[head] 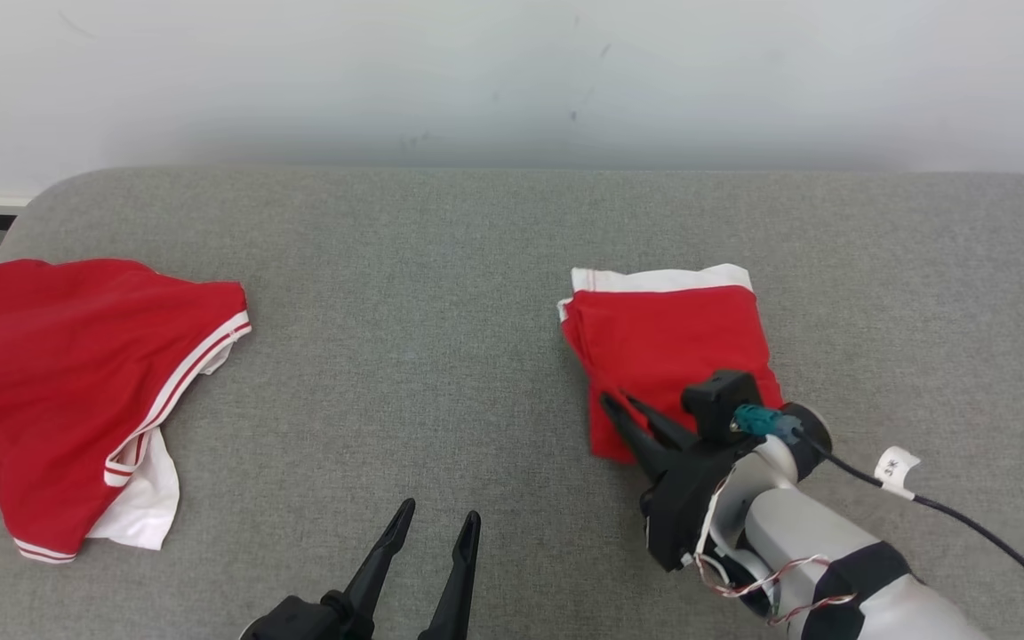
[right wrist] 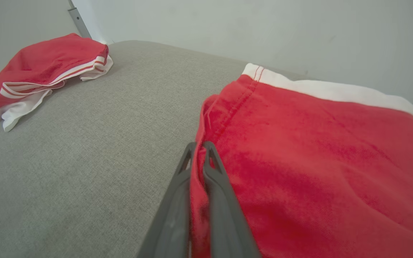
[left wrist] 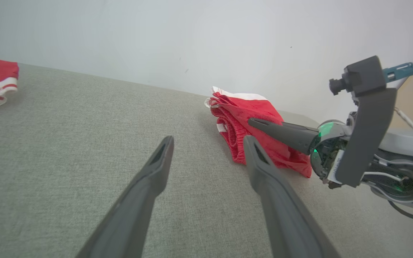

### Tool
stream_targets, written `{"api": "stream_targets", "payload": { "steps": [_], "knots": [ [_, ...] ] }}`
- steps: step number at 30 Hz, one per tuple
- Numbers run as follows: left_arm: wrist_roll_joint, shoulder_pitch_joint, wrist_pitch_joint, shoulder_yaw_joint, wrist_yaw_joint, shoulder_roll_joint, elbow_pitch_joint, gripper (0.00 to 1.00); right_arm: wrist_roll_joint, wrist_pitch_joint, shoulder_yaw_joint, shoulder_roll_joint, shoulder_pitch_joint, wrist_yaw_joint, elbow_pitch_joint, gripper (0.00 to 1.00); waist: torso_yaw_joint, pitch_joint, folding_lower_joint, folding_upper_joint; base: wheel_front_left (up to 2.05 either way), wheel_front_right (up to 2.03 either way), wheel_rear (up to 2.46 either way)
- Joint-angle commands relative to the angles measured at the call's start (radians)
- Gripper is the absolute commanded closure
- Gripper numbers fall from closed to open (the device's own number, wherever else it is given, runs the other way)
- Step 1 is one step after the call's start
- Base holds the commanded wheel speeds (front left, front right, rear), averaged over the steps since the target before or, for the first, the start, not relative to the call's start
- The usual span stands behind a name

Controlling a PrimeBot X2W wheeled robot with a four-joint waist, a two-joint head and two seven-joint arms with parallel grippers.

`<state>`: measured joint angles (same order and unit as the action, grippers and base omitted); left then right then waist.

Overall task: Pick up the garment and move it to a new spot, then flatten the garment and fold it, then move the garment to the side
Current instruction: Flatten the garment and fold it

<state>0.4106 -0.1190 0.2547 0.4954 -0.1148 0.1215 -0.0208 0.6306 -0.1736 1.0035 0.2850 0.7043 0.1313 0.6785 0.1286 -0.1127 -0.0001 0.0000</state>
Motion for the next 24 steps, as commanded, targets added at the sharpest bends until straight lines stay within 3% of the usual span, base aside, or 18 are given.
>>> {"api": "stream_targets", "payload": {
  "steps": [1,3,4,5,7,12,16,20,24],
  "knots": [
    [0.01,0.006,0.004,0.0,0.004,0.0,0.005,0.0,0.018,-0.005,0.02,-0.012,-0.015,-0.001,0.001,1.0,-0.001,0.005,0.0001,0.0,0.0,0.0,0.0],
    [0.009,0.01,0.004,0.001,0.003,-0.001,0.008,0.0,0.032,-0.013,0.039,-0.019,-0.026,-0.001,0.002,0.84,-0.004,0.014,0.0001,0.0,0.0,0.0,0.0],
    [0.009,0.014,0.004,0.002,0.001,-0.001,0.008,0.0,0.044,-0.011,0.049,-0.024,-0.031,-0.001,0.0,0.59,-0.005,0.018,0.0001,0.0,0.0,0.0,0.0],
    [0.009,0.017,0.005,0.001,0.0,0.0,0.009,0.0,0.057,-0.007,0.06,-0.028,-0.038,-0.001,-0.004,0.52,-0.007,0.024,0.0001,0.0,0.0,0.0,0.0],
    [0.009,0.023,0.005,0.001,-0.003,0.001,0.011,0.0,0.085,-0.009,0.08,-0.034,-0.045,-0.001,-0.014,0.01,-0.012,0.035,0.0001,0.0,0.0,0.0,0.0],
    [0.008,0.042,0.007,0.002,-0.011,0.002,0.011,0.0,0.151,-0.025,0.125,-0.042,-0.069,-0.001,-0.077,0.0,-0.032,0.066,0.0001,0.0,0.0,0.0,0.0],
    [0.011,0.053,0.008,-0.003,-0.023,0.002,0.009,0.0,0.134,-0.063,0.124,-0.022,-0.076,-0.001,-0.114,0.0,-0.054,0.089,0.0001,0.0,0.0,0.0,0.0],
    [0.004,0.069,0.009,-0.02,-0.042,0.006,0.003,0.0,0.062,-0.089,0.064,-0.013,-0.096,-0.001,-0.131,0.0,-0.083,0.111,0.0001,0.0,0.0,0.0,0.0],
    [-0.007,0.088,0.011,-0.051,-0.065,0.012,-0.017,0.0,-0.059,-0.093,-0.075,-0.006,-0.146,-0.001,-0.182,0.0,-0.116,0.122,0.0001,0.0,0.0,0.0,0.0]
  ]
}}
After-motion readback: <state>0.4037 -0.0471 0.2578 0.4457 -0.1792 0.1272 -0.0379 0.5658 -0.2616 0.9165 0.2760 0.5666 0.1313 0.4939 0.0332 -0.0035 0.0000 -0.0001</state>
